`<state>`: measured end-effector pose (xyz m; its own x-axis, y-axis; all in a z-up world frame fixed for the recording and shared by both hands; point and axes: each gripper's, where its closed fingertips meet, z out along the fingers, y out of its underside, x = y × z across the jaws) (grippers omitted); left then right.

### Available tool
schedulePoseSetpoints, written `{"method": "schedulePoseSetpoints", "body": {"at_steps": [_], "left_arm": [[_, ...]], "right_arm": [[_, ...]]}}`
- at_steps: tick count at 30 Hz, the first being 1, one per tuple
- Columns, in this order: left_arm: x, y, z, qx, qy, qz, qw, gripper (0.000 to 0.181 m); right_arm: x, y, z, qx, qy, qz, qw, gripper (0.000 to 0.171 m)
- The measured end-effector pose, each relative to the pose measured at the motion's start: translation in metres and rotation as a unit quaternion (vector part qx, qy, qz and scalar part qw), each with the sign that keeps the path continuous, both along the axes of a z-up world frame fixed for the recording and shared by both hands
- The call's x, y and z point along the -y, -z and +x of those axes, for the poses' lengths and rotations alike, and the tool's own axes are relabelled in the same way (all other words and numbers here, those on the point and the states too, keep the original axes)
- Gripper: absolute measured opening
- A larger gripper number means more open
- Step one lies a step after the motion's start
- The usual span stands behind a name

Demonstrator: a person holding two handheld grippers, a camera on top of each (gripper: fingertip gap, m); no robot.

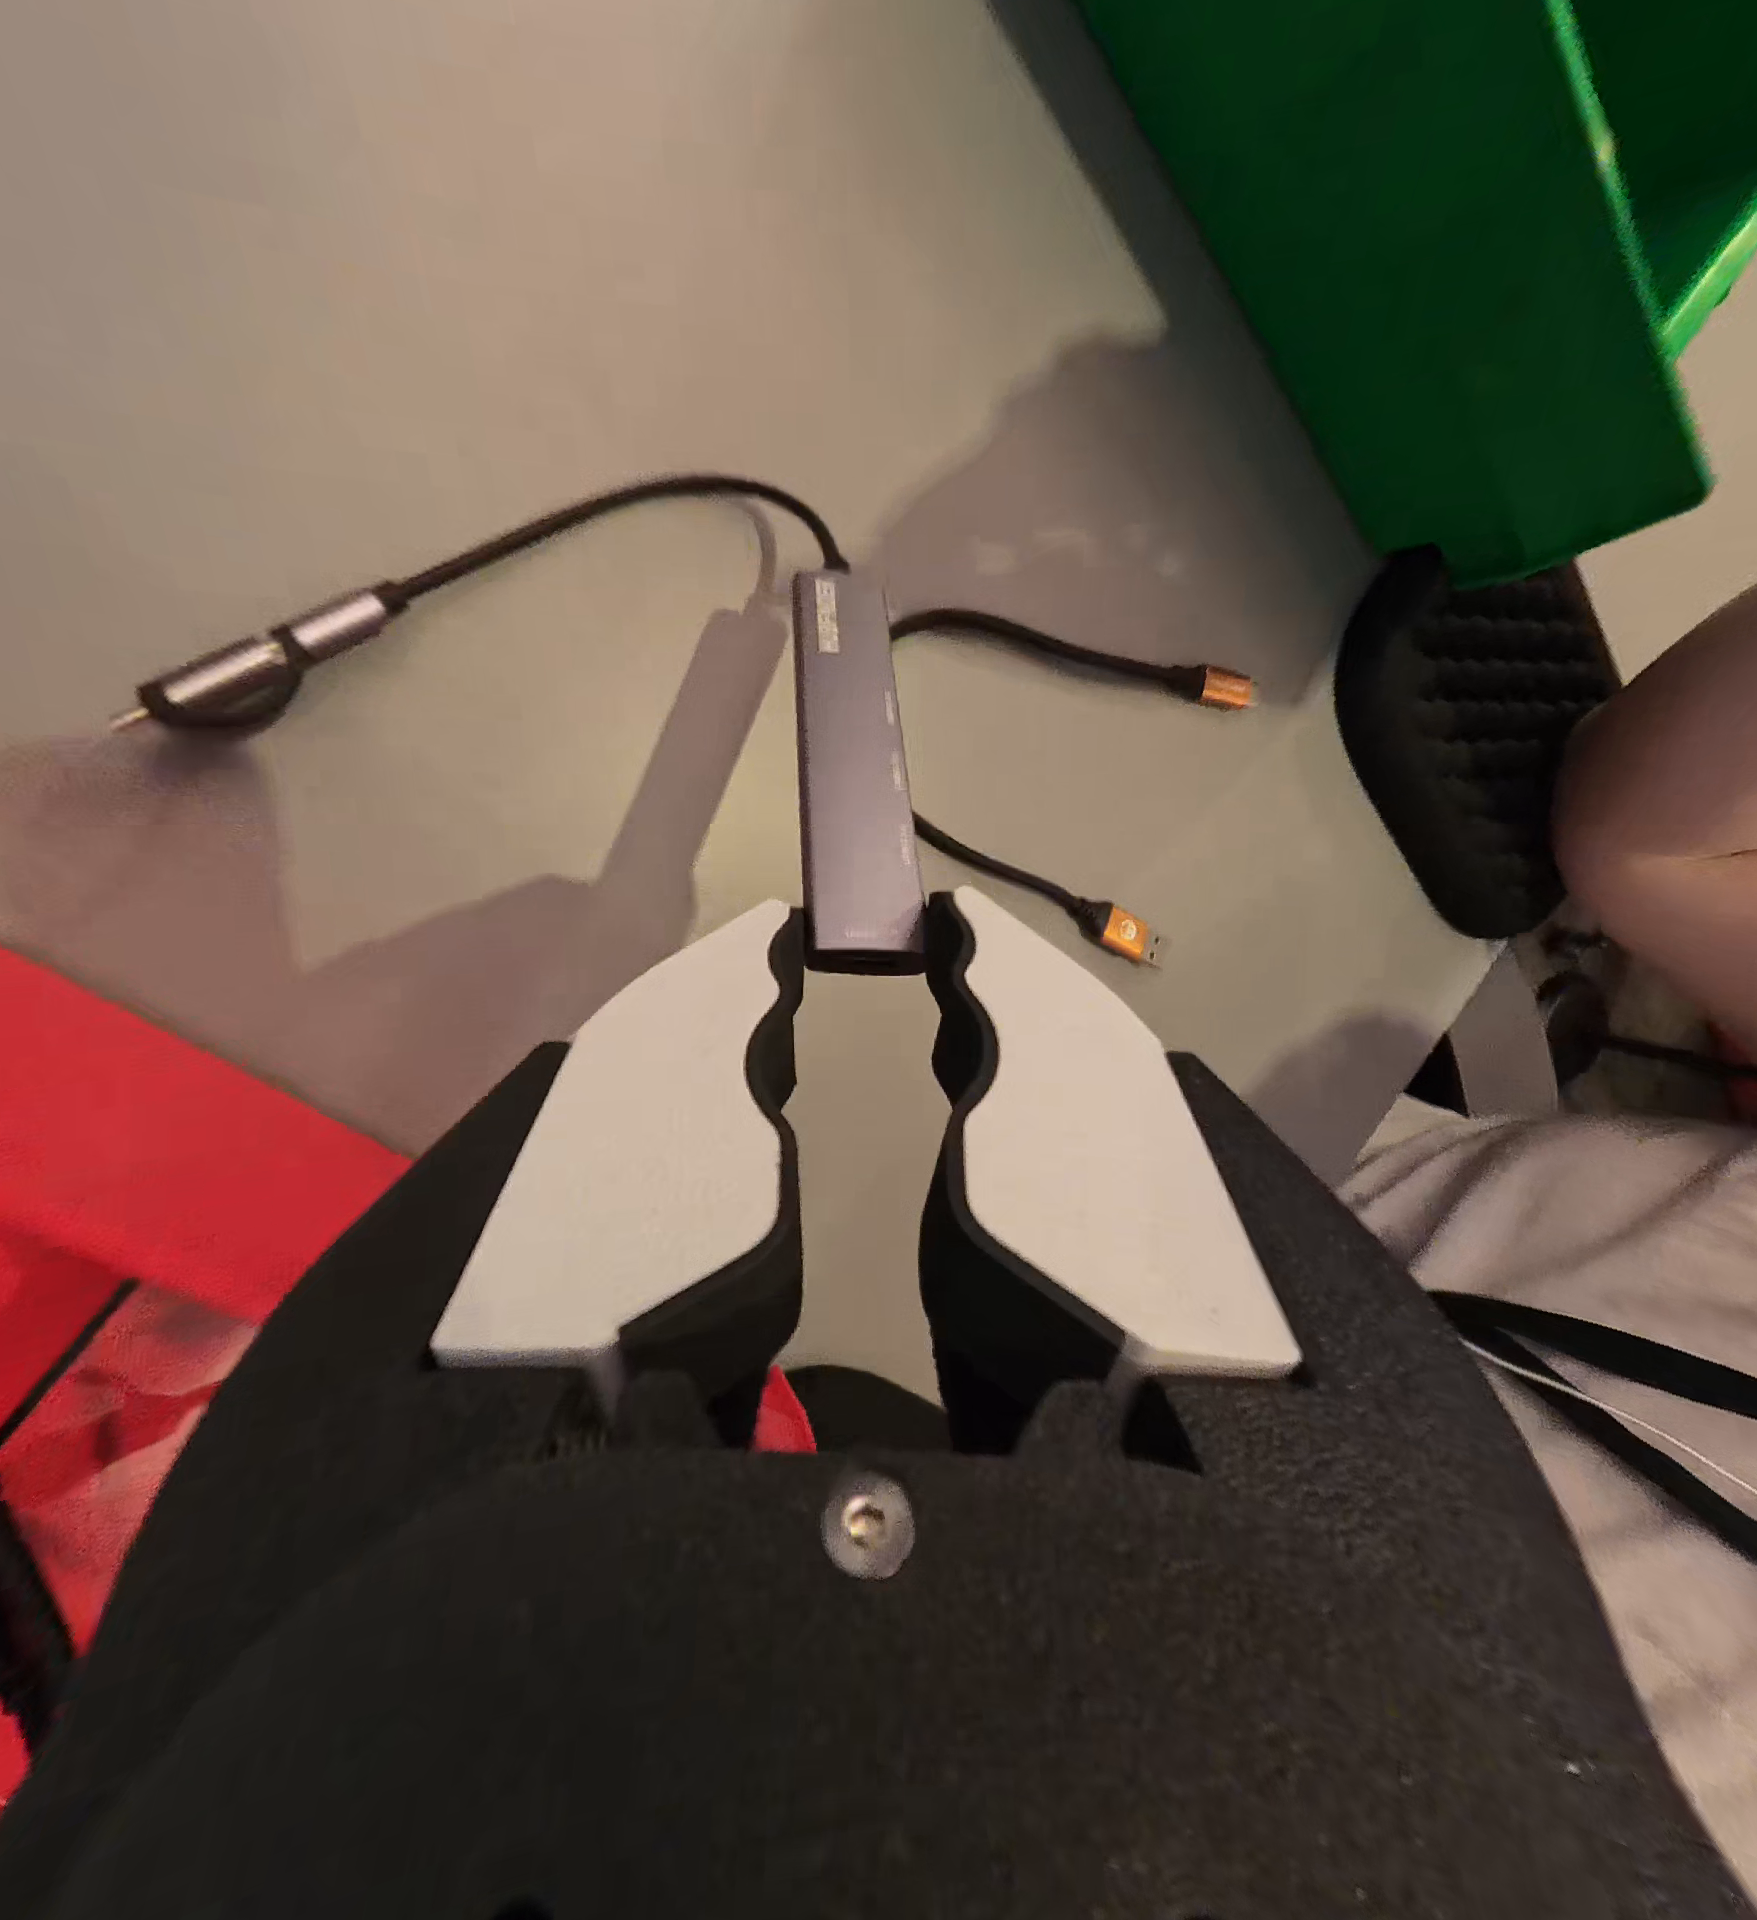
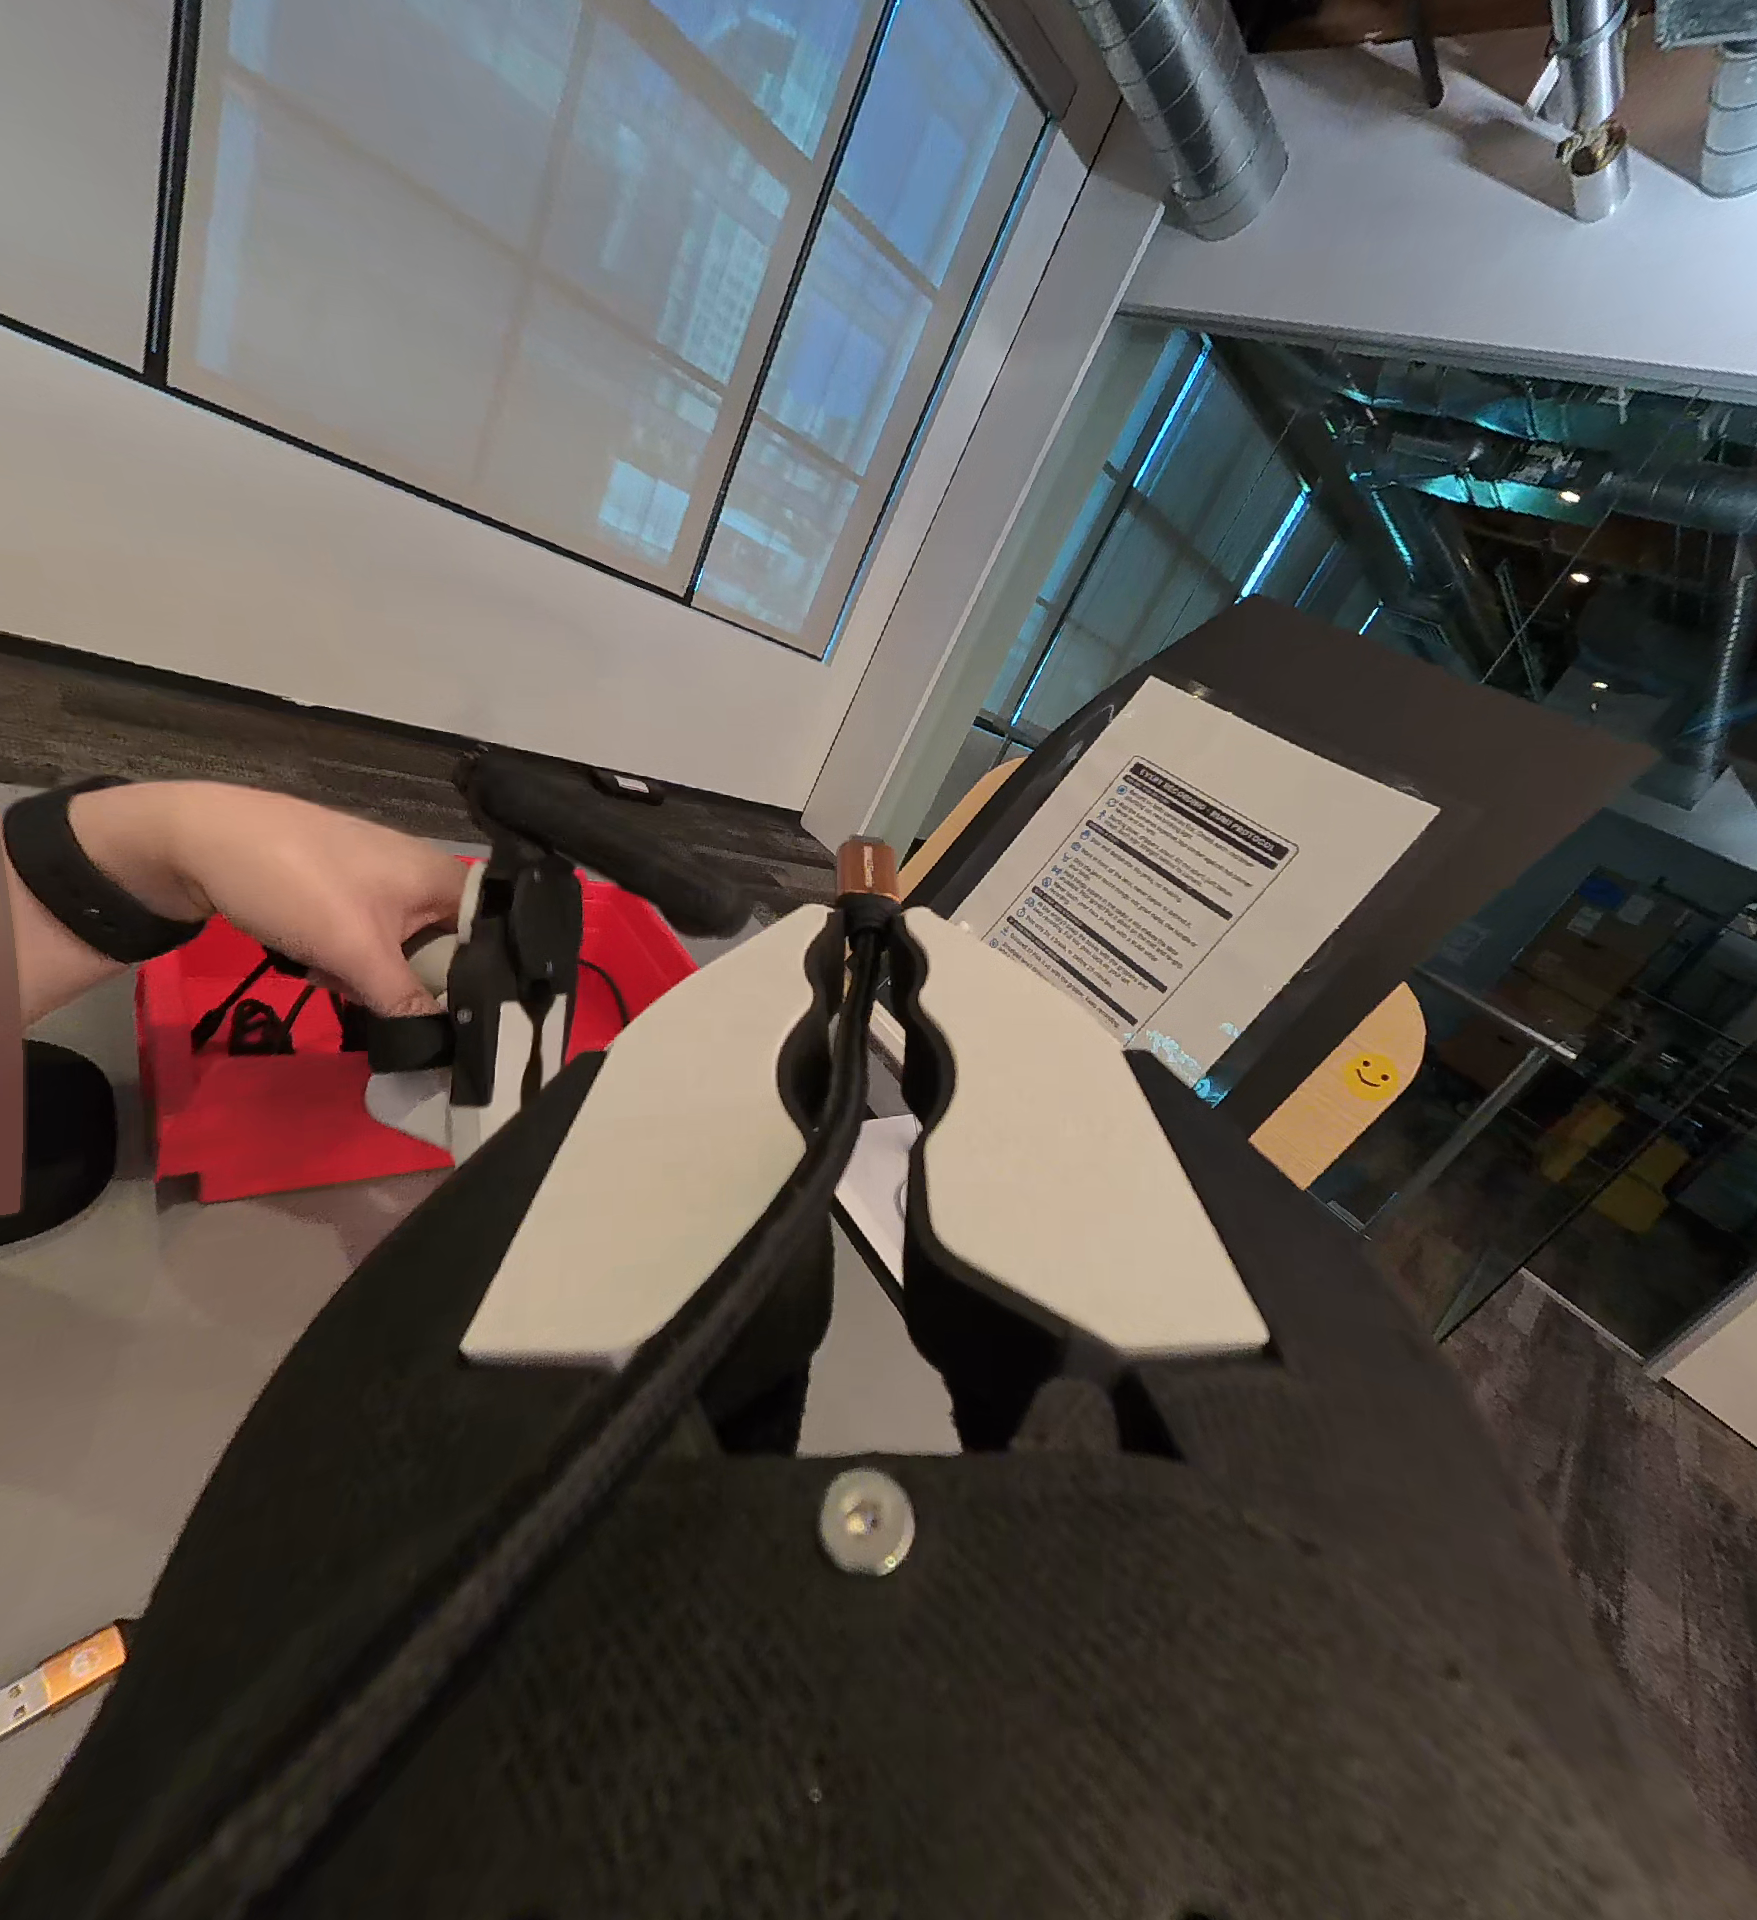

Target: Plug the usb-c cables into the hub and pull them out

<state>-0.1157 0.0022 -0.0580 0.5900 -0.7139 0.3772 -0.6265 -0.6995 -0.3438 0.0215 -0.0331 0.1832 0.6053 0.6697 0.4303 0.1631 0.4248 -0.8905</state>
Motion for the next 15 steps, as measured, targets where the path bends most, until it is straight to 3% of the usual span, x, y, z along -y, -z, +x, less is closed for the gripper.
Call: {"method": "schedulePoseSetpoints", "body": {"at_steps": [10, 15], "left_arm": [[0.018, 0.078, -0.007, -0.201, 0.062, -0.063, 0.976, 0.022], [0.029, 0.098, 0.003, -0.212, 0.071, -0.118, 0.967, 0.019]], "right_arm": [[0.005, -0.008, 0.013, -0.010, 0.009, 0.015, 1.000, 0.009], [0.010, -0.015, 0.025, -0.024, 0.013, 0.027, 0.999, 0.009]]}}
